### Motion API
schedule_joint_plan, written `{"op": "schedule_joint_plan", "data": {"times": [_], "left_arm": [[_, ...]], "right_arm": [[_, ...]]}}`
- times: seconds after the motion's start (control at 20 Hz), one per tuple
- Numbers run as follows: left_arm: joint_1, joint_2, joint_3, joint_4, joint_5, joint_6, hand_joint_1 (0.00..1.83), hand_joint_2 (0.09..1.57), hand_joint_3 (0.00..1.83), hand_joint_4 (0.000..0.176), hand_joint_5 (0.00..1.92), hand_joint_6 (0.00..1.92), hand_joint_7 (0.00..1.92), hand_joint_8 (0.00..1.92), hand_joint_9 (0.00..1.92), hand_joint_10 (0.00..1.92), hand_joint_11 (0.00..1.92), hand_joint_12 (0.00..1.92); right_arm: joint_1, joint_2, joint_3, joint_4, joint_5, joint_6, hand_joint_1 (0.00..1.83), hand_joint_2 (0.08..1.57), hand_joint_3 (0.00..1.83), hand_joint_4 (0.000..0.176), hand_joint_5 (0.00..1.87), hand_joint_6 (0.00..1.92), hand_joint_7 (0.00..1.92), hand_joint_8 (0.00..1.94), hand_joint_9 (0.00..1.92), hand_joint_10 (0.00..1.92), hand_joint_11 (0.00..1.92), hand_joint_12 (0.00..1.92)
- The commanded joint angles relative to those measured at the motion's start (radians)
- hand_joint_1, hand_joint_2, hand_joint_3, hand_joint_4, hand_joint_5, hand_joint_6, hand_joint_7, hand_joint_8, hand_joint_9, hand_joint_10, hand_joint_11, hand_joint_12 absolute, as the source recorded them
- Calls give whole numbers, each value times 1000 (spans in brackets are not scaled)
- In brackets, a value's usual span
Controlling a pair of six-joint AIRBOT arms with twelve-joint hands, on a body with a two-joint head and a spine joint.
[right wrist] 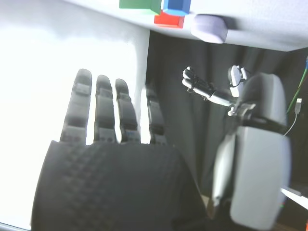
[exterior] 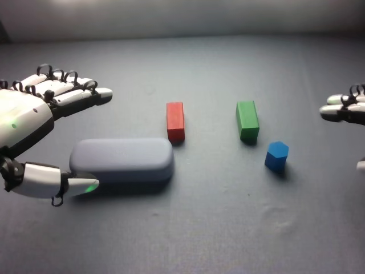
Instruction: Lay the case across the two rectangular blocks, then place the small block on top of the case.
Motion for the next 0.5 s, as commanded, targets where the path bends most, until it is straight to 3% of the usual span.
{"op": "schedule_joint_plan", "data": {"times": [0.0,0.05,0.15,0.25,0.35,0.45], "left_arm": [[-10,-1,6,-4,-115,-4,660,879,15,110,241,2,176,2,153,12,0,424],[-10,-1,6,-4,-115,-4,668,883,8,104,244,1,166,1,149,5,0,399],[-11,-2,8,-3,-111,-4,670,882,2,110,234,1,161,1,151,4,0,361],[-18,-4,16,4,-89,-4,688,886,2,95,245,2,165,1,156,3,0,382],[-62,-29,49,27,-10,-4,784,870,0,117,251,1,214,5,198,7,0,402],[-108,-60,89,60,91,-4,823,852,0,101,315,11,309,14,293,21,0,443]], "right_arm": [[10,2,3,27,112,8,595,1289,4,0,365,5,269,5,336,18,159,741],[10,2,3,27,112,8,600,1292,3,0,361,2,258,0,322,8,139,731],[10,1,3,27,112,9,627,1300,4,0,362,1,262,2,307,0,112,715],[10,1,4,26,112,9,628,1298,2,0,374,5,278,7,325,7,126,719],[10,1,6,26,112,9,624,1299,0,0,373,1,272,1,327,1,140,679],[11,1,6,22,112,10,618,1300,0,0,380,2,287,4,338,3,157,667]]}}
